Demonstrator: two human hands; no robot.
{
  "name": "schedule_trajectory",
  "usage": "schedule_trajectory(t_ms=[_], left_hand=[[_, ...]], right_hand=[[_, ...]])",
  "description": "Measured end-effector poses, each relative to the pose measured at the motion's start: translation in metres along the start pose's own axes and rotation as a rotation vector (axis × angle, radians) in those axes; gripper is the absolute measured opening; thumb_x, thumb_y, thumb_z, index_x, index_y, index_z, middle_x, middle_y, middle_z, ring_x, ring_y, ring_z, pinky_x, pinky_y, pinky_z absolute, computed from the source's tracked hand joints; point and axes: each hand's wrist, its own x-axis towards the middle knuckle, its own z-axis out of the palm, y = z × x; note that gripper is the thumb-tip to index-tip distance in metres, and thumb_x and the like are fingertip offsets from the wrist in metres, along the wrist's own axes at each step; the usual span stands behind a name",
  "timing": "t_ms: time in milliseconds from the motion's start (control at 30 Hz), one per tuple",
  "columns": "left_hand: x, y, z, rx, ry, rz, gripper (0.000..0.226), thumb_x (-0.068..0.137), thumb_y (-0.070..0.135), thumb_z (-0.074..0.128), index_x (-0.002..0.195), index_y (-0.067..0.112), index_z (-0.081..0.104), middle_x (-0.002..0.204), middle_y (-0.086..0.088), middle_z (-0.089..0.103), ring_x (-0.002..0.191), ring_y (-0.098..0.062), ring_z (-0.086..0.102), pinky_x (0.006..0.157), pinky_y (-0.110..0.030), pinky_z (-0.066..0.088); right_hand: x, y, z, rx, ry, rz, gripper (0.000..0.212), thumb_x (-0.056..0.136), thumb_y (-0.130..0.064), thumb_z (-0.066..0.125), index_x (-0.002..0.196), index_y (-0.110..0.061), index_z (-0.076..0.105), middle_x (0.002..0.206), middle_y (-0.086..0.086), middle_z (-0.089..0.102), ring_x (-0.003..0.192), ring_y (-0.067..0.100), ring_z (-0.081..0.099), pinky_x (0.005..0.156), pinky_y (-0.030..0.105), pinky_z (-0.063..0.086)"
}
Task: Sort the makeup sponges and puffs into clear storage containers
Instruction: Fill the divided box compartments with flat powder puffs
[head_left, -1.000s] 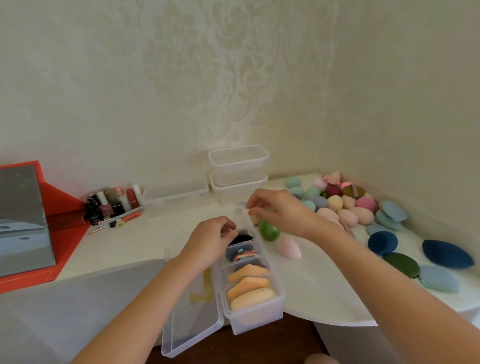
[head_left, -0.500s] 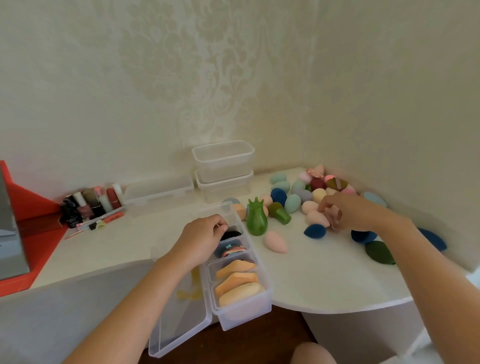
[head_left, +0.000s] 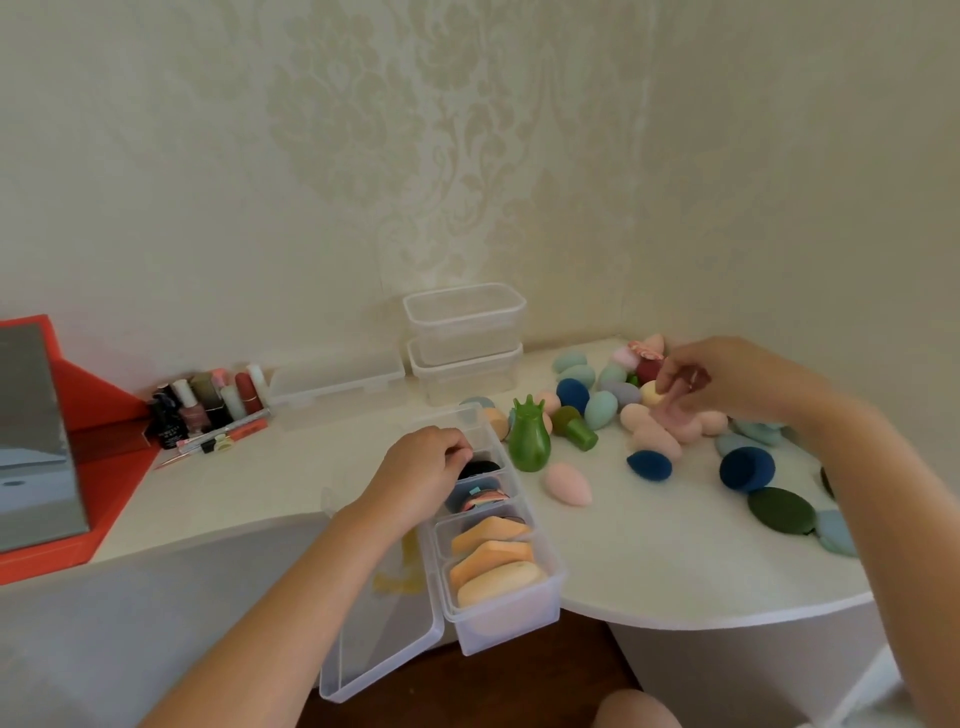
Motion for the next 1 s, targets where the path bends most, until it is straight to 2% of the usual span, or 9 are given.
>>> schedule_trajectory(t_ms=[167, 267, 400, 467, 567, 667, 833, 900, 1000], left_hand=[[-0.001, 0.0, 0.0, -0.02, 0.014, 0.013, 0.019, 0.095, 0.022, 0.049, 0.096, 0.017, 0.067, 0.096, 0.003, 0.067, 0.088, -0.014, 0.058, 0.078, -0.025, 0.045], [0.0, 0.0, 0.0, -0.044, 0.018, 0.005, 0.018, 0.094, 0.021, 0.051, 0.091, 0.017, 0.068, 0.093, 0.003, 0.068, 0.087, -0.014, 0.059, 0.077, -0.026, 0.045], [0.0, 0.001, 0.0, -0.078, 0.022, -0.02, 0.017, 0.093, 0.022, 0.052, 0.089, 0.017, 0.068, 0.091, 0.001, 0.069, 0.087, -0.017, 0.061, 0.078, -0.029, 0.047], [-0.001, 0.001, 0.001, -0.088, 0.031, -0.03, 0.017, 0.093, 0.022, 0.053, 0.09, 0.018, 0.068, 0.091, 0.0, 0.069, 0.088, -0.018, 0.062, 0.078, -0.029, 0.046], [-0.002, 0.002, 0.001, -0.094, 0.046, -0.026, 0.017, 0.093, 0.022, 0.054, 0.097, 0.018, 0.069, 0.097, -0.002, 0.07, 0.092, -0.019, 0.063, 0.082, -0.03, 0.047], [0.0, 0.001, 0.003, -0.05, 0.059, -0.035, 0.018, 0.093, 0.026, 0.054, 0.099, 0.015, 0.068, 0.101, -0.004, 0.07, 0.097, -0.021, 0.062, 0.084, -0.033, 0.047], [0.001, 0.002, 0.005, 0.021, 0.088, -0.021, 0.021, 0.093, 0.028, 0.054, 0.104, 0.013, 0.064, 0.104, -0.006, 0.066, 0.1, -0.023, 0.058, 0.085, -0.034, 0.044], [0.0, 0.002, 0.005, 0.049, 0.118, -0.011, 0.023, 0.093, 0.028, 0.053, 0.108, 0.014, 0.063, 0.106, -0.008, 0.059, 0.103, -0.023, 0.053, 0.087, -0.034, 0.042], [-0.001, 0.003, 0.004, 0.084, 0.11, -0.006, 0.023, 0.095, 0.029, 0.051, 0.111, 0.016, 0.061, 0.109, -0.007, 0.058, 0.106, -0.023, 0.05, 0.088, -0.033, 0.04]], right_hand=[[-0.003, -0.058, -0.001, 0.223, 0.088, -0.221, 0.016, 0.084, -0.012, 0.066, 0.09, -0.025, 0.071, 0.079, -0.015, 0.069, 0.069, -0.004, 0.062, 0.062, 0.009, 0.045], [0.009, -0.088, 0.024, 0.286, 0.09, -0.306, 0.01, 0.082, -0.015, 0.069, 0.086, -0.024, 0.071, 0.075, -0.015, 0.069, 0.066, 0.0, 0.063, 0.059, 0.009, 0.046], [0.036, -0.116, 0.069, 0.208, 0.078, -0.393, 0.009, 0.08, -0.013, 0.069, 0.086, -0.017, 0.073, 0.079, -0.011, 0.064, 0.062, 0.001, 0.053, 0.06, 0.009, 0.041], [0.049, -0.123, 0.087, 0.128, 0.038, -0.379, 0.012, 0.081, -0.01, 0.066, 0.091, -0.012, 0.073, 0.086, -0.002, 0.069, 0.07, 0.005, 0.057, 0.066, 0.01, 0.043], [0.062, -0.13, 0.103, -0.039, -0.023, -0.369, 0.018, 0.084, -0.013, 0.063, 0.099, -0.013, 0.074, 0.096, 0.003, 0.072, 0.086, 0.015, 0.062, 0.08, 0.021, 0.048], [0.067, -0.134, 0.109, -0.177, -0.116, -0.371, 0.02, 0.087, -0.016, 0.06, 0.103, -0.015, 0.074, 0.096, 0.005, 0.072, 0.084, 0.018, 0.062, 0.075, 0.022, 0.046], [0.065, -0.138, 0.112, -0.388, -0.247, -0.39, 0.019, 0.089, -0.008, 0.05, 0.084, -0.007, 0.069, 0.068, 0.005, 0.055, 0.057, 0.016, 0.045, 0.051, 0.022, 0.033], [0.063, -0.14, 0.112, -0.465, -0.263, -0.401, 0.026, 0.091, -0.008, 0.047, 0.066, -0.011, 0.052, 0.063, 0.0, 0.042, 0.054, 0.01, 0.035, 0.049, 0.021, 0.025], [0.066, -0.14, 0.113, -0.474, -0.297, -0.39, 0.032, 0.091, -0.006, 0.044, 0.06, -0.016, 0.04, 0.064, -0.001, 0.04, 0.055, 0.01, 0.034, 0.05, 0.022, 0.024]])
